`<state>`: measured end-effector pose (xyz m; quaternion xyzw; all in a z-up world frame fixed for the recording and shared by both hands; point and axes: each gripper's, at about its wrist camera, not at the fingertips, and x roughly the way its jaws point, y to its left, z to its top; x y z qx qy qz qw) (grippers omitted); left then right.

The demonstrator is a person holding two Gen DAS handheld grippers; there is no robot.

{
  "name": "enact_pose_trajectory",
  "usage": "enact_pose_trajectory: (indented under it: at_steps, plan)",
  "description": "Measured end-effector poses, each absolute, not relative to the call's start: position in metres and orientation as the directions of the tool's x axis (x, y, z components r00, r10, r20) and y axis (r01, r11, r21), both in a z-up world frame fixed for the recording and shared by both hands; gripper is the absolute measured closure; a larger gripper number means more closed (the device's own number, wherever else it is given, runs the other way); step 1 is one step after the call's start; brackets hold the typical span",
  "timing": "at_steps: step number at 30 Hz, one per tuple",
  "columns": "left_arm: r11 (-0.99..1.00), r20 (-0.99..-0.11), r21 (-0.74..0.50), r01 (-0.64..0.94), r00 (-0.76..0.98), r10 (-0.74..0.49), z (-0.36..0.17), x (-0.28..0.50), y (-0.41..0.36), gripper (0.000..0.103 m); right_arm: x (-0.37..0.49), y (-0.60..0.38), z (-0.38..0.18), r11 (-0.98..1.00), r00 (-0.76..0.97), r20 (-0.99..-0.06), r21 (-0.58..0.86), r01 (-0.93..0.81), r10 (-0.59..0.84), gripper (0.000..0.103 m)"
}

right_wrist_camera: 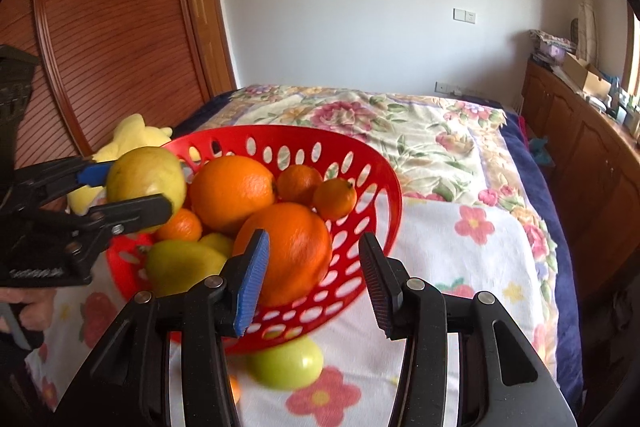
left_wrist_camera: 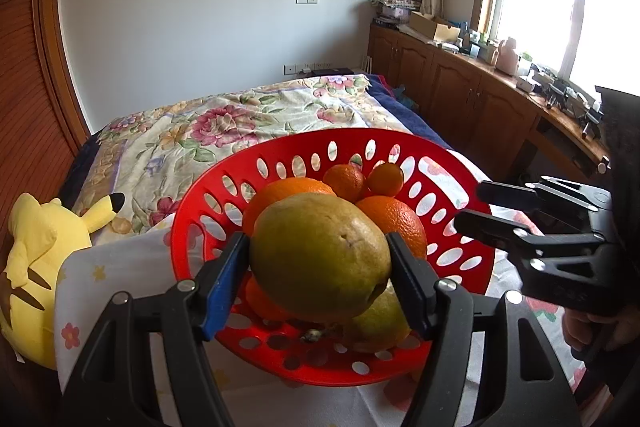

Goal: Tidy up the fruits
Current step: 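Open both tools to drop the yellow pear and orange into the red basket, then move the right tool to the green apple while the left tool moves to the small mandarin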

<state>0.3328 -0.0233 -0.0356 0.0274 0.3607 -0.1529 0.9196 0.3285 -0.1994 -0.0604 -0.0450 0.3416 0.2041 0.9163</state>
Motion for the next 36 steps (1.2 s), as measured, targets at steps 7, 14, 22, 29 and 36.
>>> enact_pose_trajectory:
  at_steps: [7,14,22,29,36]
  plan:
    - [0.955,-0.630,-0.064,0.289,0.730,-0.263,-0.021,0.322,-0.020,0.035,0.303,-0.203,-0.058,0.912,0.691,-0.633,0.061,-0.407,0.351,0.056]
    - [0.954,-0.601,-0.049,0.297,0.754,-0.266,-0.003,0.300,-0.018,0.035,0.283,-0.213,-0.056,0.915,0.698,-0.623,0.073,-0.396,0.352,0.055]
    - [0.950,-0.588,-0.078,0.302,0.756,-0.289,-0.007,0.265,-0.012,0.034,0.261,-0.222,-0.063,0.917,0.696,-0.630,0.072,-0.391,0.346,0.053]
    - [0.959,-0.598,-0.036,0.283,0.762,-0.247,-0.022,0.241,-0.010,0.034,0.253,-0.221,-0.076,0.913,0.680,-0.644,0.076,-0.401,0.351,0.052]
    - [0.958,-0.625,-0.054,0.281,0.738,-0.252,-0.043,0.231,-0.013,0.034,0.257,-0.216,-0.088,0.906,0.660,-0.660,0.076,-0.416,0.358,0.052]
